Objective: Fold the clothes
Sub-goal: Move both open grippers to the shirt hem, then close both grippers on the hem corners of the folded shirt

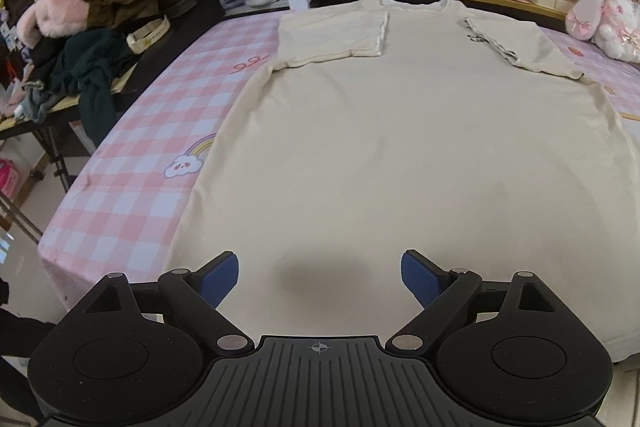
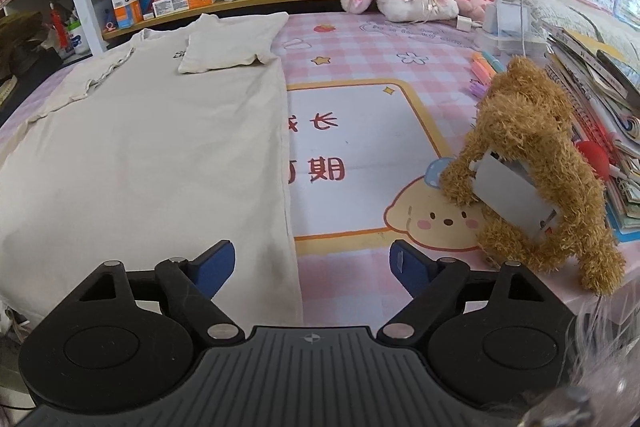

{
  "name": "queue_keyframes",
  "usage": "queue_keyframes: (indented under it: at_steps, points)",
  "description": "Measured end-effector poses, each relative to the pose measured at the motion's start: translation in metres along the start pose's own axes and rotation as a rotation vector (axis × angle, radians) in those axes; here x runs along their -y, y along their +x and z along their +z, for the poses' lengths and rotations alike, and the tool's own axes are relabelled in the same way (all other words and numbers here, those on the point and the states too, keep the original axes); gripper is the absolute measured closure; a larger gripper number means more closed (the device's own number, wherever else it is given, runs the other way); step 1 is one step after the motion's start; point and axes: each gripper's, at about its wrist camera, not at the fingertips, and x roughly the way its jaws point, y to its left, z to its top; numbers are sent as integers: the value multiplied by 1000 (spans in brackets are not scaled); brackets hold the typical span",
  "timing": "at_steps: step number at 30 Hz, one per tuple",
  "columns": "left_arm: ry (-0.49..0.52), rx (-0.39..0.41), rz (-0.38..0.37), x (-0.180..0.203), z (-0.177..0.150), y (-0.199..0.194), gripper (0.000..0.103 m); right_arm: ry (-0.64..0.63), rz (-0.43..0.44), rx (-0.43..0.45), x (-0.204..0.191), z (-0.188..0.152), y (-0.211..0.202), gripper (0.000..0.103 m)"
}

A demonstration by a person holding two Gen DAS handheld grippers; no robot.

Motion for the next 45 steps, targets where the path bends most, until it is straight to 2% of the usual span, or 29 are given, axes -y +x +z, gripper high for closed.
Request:
queue_keyframes:
  at_steps: [4,10,14,20,24,26,30,32,36,38,39,40,41,45]
  points:
    - [-6,-5,15,-6,-4,0,12,9,0,-2,4,-1,-3,19]
    - [-18,25,35,-16,-7,-5,12,3,9,-23,9,-4,-4,36]
    - [-31,18,49,-24,-7,-6,12,0,33,-44,10,-6,-5,47]
    - [-63,13,72,-40,-11,-7,12,-27,73,-84,4,-10,-1,59]
    - [-117,-3,63,-60,-13,-7,13,-51,69,-95,0,-9,1,62]
    - [-152,-1,67,-73,-14,-7,14,-56,60,-100,-2,-8,2,68]
    - [-224,-16,51,-99,-16,-2,24,-58,52,-107,-6,-6,3,82]
    - [-247,-29,26,-109,-19,2,30,-41,66,-119,-7,-4,3,95]
    - [-278,-67,-46,-120,-22,14,58,14,60,-127,-10,-2,3,97]
    - [-287,-78,-62,-121,-21,16,59,44,63,-122,-14,-1,2,97]
    - [-284,-75,-65,-121,-22,15,63,45,75,-117,-19,0,1,97]
    - [-276,-69,-65,-121,-23,13,81,45,86,-112,-24,1,0,98]
    - [-262,-61,-77,-121,-24,10,93,57,103,-113,-27,2,0,98]
    - [-215,-27,-172,-116,-23,-4,99,127,170,-118,-38,5,0,98]
